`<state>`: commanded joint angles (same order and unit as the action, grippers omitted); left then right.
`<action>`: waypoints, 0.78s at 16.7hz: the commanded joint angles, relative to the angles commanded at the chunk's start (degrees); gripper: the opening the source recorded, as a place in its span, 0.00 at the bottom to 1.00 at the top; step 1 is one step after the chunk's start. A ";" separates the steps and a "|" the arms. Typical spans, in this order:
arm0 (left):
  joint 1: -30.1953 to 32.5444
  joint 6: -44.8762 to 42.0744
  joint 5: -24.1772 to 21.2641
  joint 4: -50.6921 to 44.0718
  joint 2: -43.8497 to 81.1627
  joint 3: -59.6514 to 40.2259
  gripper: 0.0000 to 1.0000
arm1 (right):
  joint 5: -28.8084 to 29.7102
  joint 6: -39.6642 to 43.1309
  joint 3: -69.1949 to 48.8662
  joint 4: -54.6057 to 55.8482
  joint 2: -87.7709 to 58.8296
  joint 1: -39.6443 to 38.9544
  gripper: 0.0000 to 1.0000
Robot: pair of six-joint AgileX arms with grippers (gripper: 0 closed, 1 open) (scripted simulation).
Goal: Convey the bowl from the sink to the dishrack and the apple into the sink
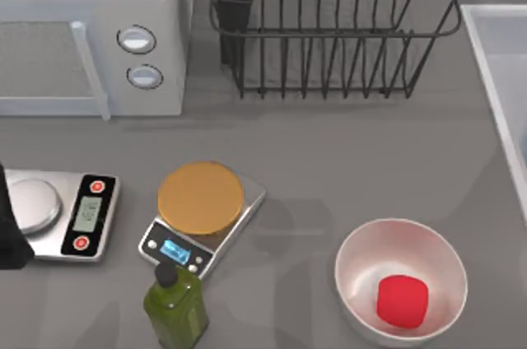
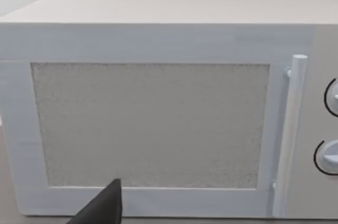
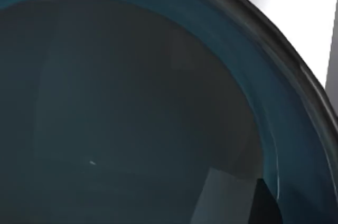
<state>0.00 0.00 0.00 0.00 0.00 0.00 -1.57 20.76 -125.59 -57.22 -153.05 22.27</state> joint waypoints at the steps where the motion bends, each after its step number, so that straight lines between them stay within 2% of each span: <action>1: 0.00 0.00 0.00 0.00 0.00 0.00 1.00 | -0.08 0.62 0.79 -0.93 1.59 0.64 0.00; 6: 0.00 0.00 0.00 0.00 0.00 0.00 1.00 | -0.74 5.91 7.43 -8.50 15.53 5.57 0.00; 13: 0.00 0.00 0.00 0.00 0.00 0.00 1.00 | -1.84 16.28 21.23 -23.34 43.63 15.56 0.00</action>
<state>0.00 0.00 0.00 0.00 0.00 0.00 -3.41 37.05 -104.36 -80.56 -109.42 37.83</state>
